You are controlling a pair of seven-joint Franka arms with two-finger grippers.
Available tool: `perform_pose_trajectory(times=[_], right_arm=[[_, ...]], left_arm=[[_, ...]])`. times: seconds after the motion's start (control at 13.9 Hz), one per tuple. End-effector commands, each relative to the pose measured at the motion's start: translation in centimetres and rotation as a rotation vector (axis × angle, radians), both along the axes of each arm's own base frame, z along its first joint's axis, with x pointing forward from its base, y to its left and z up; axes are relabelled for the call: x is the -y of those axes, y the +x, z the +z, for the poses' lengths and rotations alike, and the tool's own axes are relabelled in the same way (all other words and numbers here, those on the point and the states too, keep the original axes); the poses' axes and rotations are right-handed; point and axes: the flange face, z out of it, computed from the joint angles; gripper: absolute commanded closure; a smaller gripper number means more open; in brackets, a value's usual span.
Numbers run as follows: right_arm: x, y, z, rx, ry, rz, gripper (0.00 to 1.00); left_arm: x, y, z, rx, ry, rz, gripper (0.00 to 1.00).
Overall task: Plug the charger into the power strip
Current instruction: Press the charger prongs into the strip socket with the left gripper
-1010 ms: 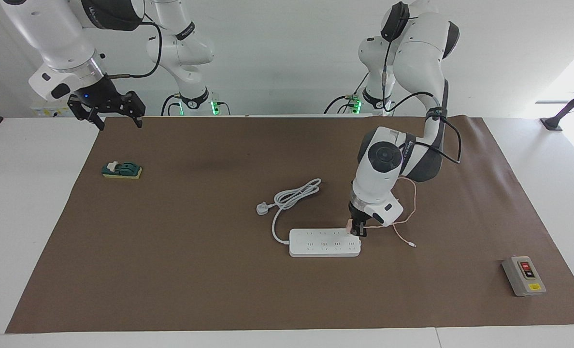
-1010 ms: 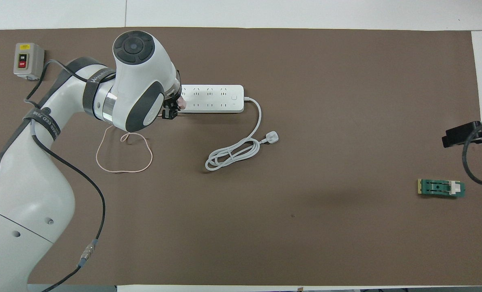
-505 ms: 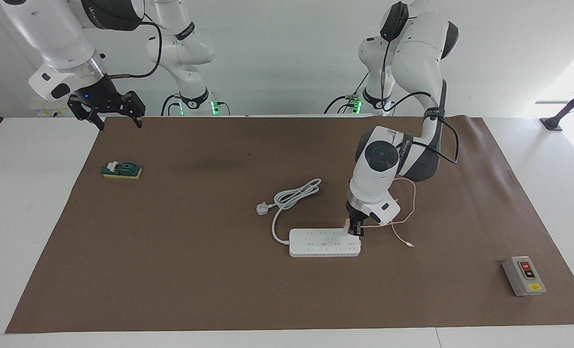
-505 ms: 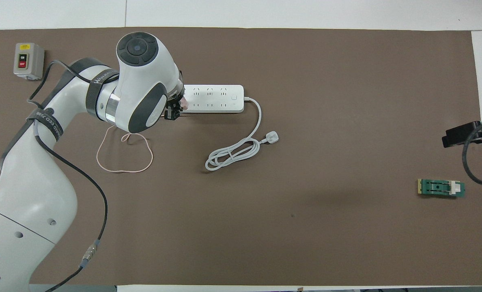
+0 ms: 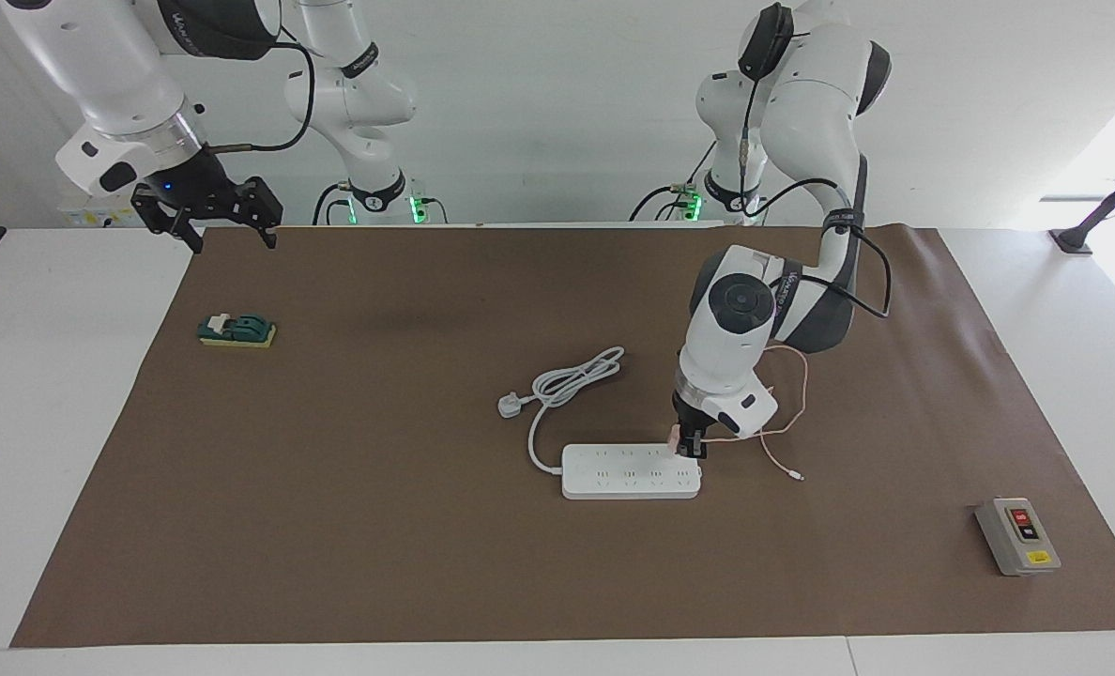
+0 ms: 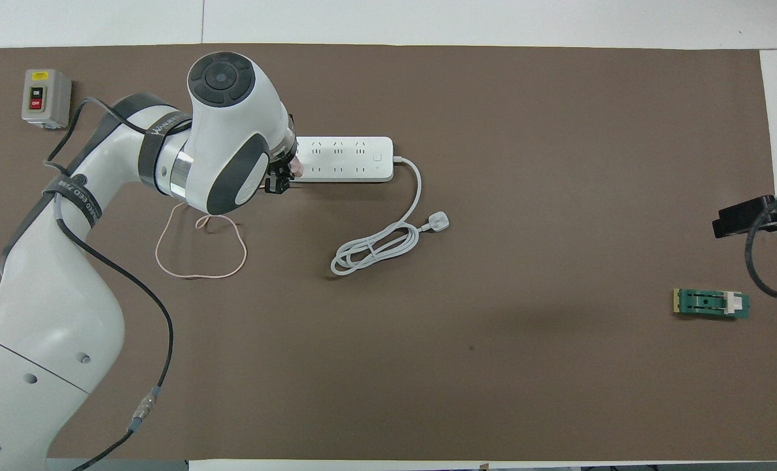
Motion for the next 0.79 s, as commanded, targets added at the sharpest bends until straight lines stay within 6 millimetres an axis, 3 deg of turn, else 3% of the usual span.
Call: perform_pose_trajectory(times=[0.0, 0.72], right_arm=[[0.15, -0.57, 0.12, -0.006, -0.007, -0.01, 0.0], [0.16, -0.57, 0.12, -0.006, -0.007, -0.01, 0.0]], left_arm=[[-0.23, -0.54, -1.37, 0.008, 0.016, 0.004, 1.0], [-1.19, -0.03, -1.37, 0.017, 0.021, 0.079, 1.0]])
